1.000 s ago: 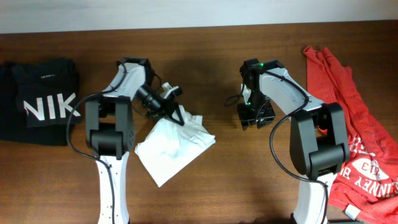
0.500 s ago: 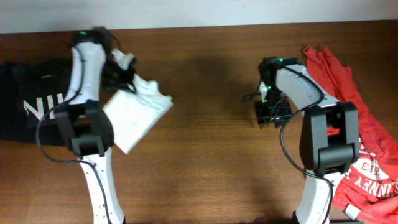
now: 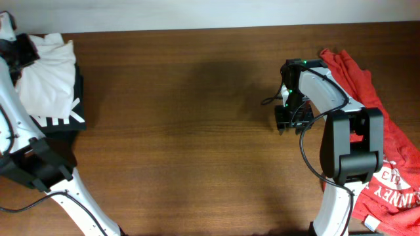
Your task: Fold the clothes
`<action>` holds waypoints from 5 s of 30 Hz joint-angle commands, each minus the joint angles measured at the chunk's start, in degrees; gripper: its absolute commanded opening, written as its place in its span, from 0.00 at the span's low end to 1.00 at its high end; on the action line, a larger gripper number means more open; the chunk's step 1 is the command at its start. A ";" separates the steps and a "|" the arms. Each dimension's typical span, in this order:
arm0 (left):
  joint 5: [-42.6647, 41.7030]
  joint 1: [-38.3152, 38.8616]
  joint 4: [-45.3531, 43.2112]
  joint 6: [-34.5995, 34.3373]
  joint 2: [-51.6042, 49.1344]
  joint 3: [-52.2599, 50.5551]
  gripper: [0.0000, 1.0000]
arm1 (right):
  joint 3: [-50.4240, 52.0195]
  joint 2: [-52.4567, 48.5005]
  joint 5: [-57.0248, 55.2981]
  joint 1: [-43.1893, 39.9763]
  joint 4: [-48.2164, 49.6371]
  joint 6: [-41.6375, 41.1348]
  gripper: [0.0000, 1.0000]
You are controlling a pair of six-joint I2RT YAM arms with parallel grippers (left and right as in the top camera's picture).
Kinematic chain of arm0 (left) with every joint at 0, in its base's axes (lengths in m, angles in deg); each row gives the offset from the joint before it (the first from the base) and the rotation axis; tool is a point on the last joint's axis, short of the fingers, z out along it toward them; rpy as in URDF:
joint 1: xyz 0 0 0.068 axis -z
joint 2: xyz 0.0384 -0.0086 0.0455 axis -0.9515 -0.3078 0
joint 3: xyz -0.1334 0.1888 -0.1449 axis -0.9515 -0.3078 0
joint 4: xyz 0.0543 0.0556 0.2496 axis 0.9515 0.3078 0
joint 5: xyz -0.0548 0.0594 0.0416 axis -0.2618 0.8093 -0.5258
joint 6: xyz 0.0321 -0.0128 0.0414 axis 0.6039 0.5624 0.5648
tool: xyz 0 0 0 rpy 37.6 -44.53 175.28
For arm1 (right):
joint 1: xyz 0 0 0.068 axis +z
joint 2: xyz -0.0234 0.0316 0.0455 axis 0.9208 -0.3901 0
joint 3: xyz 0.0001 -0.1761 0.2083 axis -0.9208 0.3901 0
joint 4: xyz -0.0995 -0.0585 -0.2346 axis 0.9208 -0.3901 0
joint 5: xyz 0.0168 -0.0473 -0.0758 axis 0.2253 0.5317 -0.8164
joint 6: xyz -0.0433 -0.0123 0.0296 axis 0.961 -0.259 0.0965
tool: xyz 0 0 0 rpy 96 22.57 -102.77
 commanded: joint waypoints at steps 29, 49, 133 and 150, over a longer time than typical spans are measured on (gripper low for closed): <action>6.64 28.79 21.18 -4.87 4.94 -8.74 0.99 | -7.72 2.34 9.14 -4.72 -13.44 1.31 0.82; 16.50 36.81 -3.50 -12.85 62.84 -77.92 0.99 | 23.69 62.79 9.46 -5.55 3.10 5.60 0.99; 19.65 36.76 -33.16 -13.35 120.24 -124.82 0.99 | 90.18 121.46 1.90 -2.16 69.13 11.61 0.99; 10.99 34.14 -70.90 -5.44 135.14 -154.33 0.99 | 90.18 121.46 1.92 -2.16 69.13 11.61 0.99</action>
